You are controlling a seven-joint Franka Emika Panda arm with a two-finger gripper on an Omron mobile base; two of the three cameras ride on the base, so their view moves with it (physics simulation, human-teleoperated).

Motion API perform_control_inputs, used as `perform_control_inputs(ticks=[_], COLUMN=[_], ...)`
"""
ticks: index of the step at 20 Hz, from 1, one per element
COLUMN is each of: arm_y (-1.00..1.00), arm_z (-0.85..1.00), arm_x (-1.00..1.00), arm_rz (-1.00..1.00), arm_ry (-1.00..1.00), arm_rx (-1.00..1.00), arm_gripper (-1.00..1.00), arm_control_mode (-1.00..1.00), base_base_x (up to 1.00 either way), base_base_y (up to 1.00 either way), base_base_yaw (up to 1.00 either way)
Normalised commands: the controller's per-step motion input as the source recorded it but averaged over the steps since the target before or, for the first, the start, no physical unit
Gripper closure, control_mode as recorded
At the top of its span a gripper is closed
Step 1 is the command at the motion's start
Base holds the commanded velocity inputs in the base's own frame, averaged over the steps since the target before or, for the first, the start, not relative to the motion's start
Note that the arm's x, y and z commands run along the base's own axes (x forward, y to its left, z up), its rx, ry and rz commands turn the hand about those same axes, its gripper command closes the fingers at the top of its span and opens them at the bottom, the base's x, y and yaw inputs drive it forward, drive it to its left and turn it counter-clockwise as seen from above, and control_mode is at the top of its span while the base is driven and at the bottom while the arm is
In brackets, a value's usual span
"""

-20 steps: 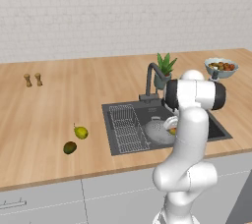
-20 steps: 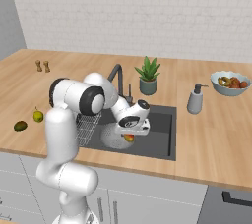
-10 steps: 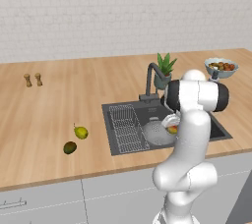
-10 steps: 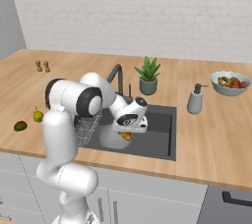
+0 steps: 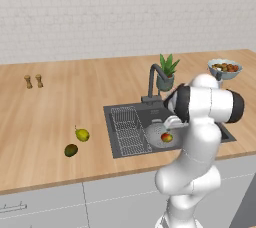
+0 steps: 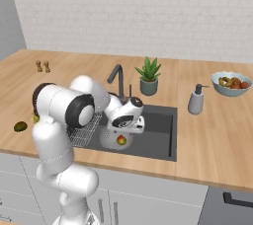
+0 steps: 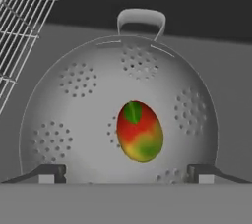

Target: Put the colander in the sink, put the pear, mango, mango in the colander, and turn on the sink faucet and pour water over the colander.

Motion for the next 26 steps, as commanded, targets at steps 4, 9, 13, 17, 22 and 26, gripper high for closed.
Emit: perform_control_inputs(ticks=[4, 9, 13, 17, 22, 26], arm_y=[-0.10, -0.01, 0.18, 0.70, 0.99, 1.00], arm_z=[0.51, 0.91, 1.00, 0.87, 0.83, 0.78], arm_x=[-0.93, -0.79, -0.58, -0.75, -0.28, -0.05], arm_rz=[-0.11, -0.15, -0.12, -0.06, 0.00, 0.00], arm_ry=[-0.07, -0.01, 0.00, 0.00, 0.01, 0.00], arm_rx=[0.00, 0.00, 0.00, -0.03, -0.03, -0.06], arm_gripper=[-1.00, -1.00, -1.00, -1.00, -1.00, -1.00], arm_control_mode=[-1.00, -1.00, -1.00, -1.00, -1.00, -1.00], base_base_x=[0.00, 0.00, 0.00, 0.00, 0.00, 0.00], base_base_y=[0.00, 0.00, 0.00, 0.00, 0.00, 0.00], base_base_yaw=[0.00, 0.00, 0.00, 0.00, 0.00, 0.00])
